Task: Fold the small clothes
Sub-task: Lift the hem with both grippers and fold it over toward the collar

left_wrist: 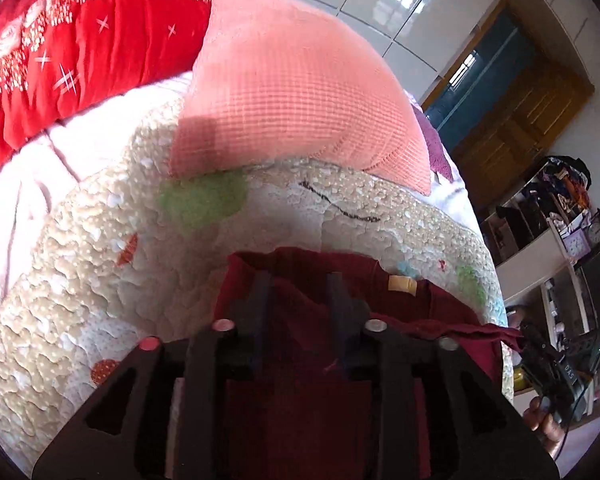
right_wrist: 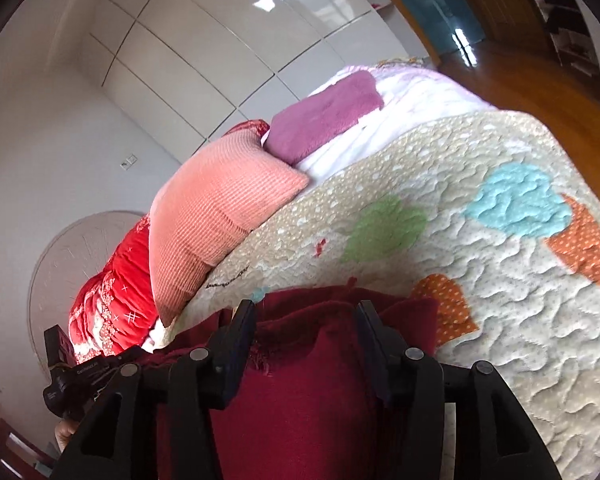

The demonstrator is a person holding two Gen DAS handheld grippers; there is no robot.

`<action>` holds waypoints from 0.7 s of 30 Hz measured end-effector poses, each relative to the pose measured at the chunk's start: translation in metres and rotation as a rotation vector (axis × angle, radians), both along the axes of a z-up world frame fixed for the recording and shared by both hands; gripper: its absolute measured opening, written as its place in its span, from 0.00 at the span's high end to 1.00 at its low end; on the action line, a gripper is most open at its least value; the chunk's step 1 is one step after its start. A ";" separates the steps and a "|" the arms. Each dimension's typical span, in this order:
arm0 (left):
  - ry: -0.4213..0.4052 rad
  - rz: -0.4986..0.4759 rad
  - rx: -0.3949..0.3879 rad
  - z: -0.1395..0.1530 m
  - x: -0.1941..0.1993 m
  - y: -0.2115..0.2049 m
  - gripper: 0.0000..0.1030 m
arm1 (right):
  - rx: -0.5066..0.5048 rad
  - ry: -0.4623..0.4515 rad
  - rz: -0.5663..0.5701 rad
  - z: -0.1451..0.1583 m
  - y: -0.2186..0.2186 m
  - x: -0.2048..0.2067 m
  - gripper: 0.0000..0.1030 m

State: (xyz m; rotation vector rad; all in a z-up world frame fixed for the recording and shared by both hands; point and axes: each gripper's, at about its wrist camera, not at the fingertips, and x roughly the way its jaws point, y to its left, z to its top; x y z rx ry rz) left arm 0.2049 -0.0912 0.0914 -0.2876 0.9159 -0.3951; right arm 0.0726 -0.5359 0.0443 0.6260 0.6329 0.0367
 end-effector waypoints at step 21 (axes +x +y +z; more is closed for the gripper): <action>0.132 0.079 0.145 -0.060 0.010 0.009 0.28 | -0.264 0.207 -0.001 -0.024 0.024 0.025 0.51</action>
